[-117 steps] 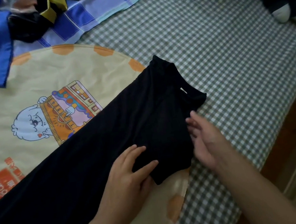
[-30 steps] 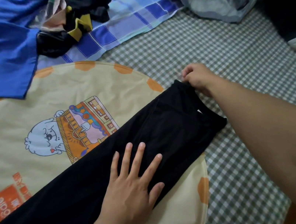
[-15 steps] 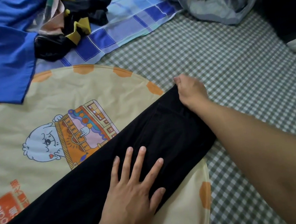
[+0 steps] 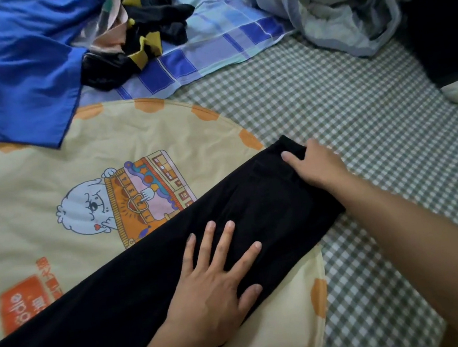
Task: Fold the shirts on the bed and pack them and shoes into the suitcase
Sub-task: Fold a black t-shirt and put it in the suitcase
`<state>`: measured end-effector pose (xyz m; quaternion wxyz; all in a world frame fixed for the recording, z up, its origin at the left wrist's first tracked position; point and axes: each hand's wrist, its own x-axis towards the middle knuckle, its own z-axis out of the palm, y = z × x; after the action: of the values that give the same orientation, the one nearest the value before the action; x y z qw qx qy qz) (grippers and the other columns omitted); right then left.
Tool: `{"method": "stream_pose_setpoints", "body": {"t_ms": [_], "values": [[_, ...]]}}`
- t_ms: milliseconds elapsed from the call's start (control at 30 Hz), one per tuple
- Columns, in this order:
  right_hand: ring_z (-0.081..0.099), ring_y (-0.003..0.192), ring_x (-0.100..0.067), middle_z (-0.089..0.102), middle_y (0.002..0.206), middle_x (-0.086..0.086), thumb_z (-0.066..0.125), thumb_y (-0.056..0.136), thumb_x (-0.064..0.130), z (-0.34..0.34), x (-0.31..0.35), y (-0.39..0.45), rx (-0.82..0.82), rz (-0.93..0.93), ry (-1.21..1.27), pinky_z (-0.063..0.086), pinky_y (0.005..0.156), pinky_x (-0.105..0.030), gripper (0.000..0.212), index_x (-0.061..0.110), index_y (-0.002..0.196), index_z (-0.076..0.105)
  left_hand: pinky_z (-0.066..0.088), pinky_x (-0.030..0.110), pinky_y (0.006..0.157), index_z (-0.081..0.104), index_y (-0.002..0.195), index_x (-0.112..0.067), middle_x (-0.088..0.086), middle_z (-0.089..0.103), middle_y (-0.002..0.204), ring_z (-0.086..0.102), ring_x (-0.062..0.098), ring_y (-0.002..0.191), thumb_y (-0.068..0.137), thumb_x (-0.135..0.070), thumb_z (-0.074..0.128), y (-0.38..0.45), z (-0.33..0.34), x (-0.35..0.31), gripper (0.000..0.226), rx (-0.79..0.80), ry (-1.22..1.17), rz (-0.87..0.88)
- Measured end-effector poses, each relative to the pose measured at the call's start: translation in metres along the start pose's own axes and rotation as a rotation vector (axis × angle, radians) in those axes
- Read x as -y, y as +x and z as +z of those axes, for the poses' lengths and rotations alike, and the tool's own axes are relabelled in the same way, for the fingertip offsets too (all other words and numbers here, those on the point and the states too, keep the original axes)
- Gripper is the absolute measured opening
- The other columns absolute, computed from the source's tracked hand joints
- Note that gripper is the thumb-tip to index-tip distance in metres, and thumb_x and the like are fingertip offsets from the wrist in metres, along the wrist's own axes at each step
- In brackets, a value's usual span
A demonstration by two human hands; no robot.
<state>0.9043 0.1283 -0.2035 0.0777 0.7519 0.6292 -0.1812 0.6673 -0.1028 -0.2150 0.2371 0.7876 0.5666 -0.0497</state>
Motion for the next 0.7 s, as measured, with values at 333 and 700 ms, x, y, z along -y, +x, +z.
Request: {"method": "stream_pose_setpoints", "body": {"t_ms": [333, 700], "values": [[0.058, 0.071, -0.023, 0.057, 0.078, 0.000, 0.046, 0.105, 0.042, -0.079, 0.027, -0.069, -0.079, -0.222, 0.244, 0.039, 0.057, -0.033, 0.032, 0.019, 0.084, 0.051, 0.016, 0.026, 0.125, 0.045, 0.146, -0.047, -0.018, 0.025, 0.163, 0.020, -0.001, 0.150, 0.102, -0.037, 0.055, -0.057, -0.075, 0.005, 0.047, -0.197, -0.680, -0.180], [0.058, 0.096, -0.024, 0.060, 0.103, 0.003, 0.045, 0.102, 0.049, -0.003, 0.125, -0.253, 0.140, -0.652, -0.084, 0.048, 0.082, -0.041, 0.028, 0.024, 0.111, 0.055, 0.031, 0.036, 0.112, 0.063, 0.121, -0.042, -0.006, 0.059, 0.131, 0.047, 0.021, 0.128, 0.093, -0.009, 0.068, -0.239, -0.041, 0.070, 0.044, -0.363, -0.766, -0.718]]}}
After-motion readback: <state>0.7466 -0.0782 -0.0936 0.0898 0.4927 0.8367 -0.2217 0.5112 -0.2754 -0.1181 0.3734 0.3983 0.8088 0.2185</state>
